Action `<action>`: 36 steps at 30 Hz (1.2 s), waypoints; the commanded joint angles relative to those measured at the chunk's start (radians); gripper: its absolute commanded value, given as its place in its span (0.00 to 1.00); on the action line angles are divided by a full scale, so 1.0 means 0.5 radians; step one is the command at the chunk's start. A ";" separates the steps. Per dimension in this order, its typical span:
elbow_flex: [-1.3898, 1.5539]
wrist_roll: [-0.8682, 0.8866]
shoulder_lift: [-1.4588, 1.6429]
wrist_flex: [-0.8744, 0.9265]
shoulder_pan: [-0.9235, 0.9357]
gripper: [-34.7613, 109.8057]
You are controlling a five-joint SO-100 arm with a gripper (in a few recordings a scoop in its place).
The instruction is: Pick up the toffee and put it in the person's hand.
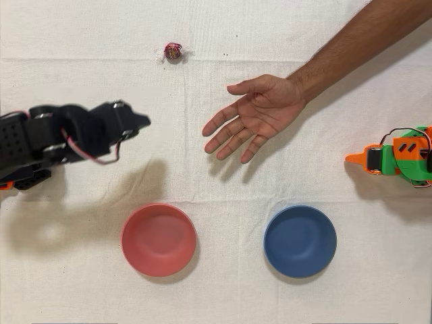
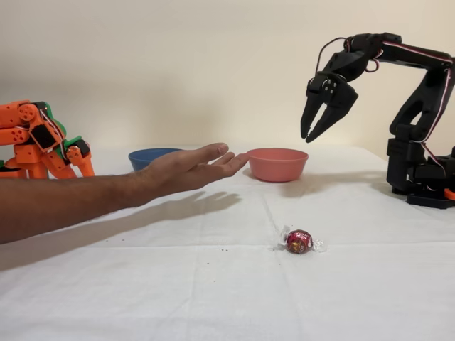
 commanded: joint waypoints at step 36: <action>-1.163 -0.454 -1.506 -0.190 -0.586 0.38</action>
